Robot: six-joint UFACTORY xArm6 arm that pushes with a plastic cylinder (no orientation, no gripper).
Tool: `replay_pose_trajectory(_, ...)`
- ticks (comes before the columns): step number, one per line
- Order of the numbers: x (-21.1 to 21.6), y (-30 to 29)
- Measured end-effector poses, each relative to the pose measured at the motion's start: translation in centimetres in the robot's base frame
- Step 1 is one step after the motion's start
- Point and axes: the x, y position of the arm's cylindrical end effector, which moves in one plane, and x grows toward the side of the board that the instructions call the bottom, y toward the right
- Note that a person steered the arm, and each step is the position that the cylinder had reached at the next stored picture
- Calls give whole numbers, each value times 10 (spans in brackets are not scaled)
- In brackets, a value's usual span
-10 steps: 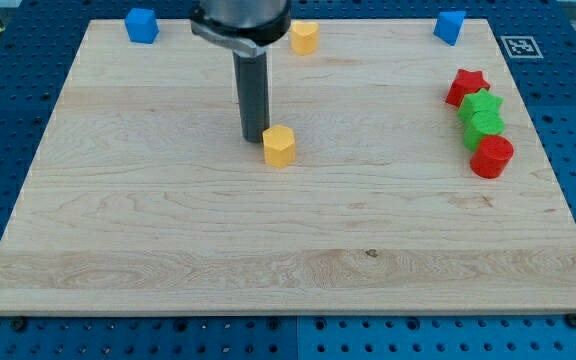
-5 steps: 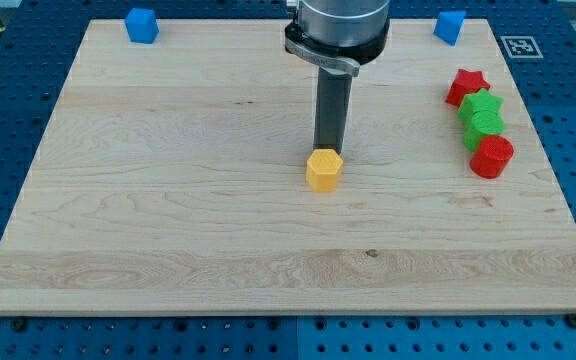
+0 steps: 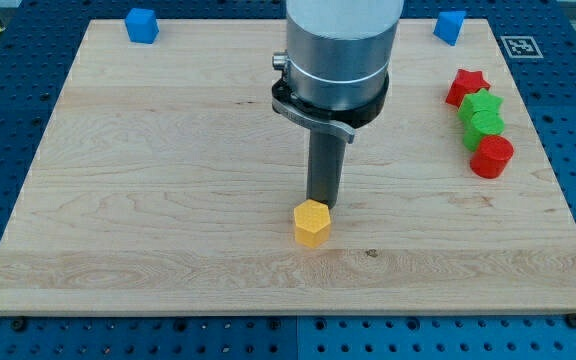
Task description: Slide the yellow hexagon to the bottom center
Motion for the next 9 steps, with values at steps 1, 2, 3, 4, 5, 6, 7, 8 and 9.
replay_pose_trajectory(1, -19, -20)
replay_pose_trajectory(2, -11, -26)
replay_pose_trajectory(3, 20, -26)
replay_pose_trajectory(4, 29, -25)
replay_pose_trajectory(5, 16, -25)
replay_pose_trajectory(6, 3, -20)
replay_pose_trajectory(7, 15, -19)
replay_pose_trajectory(8, 25, -18)
replay_pose_trajectory(9, 25, -17)
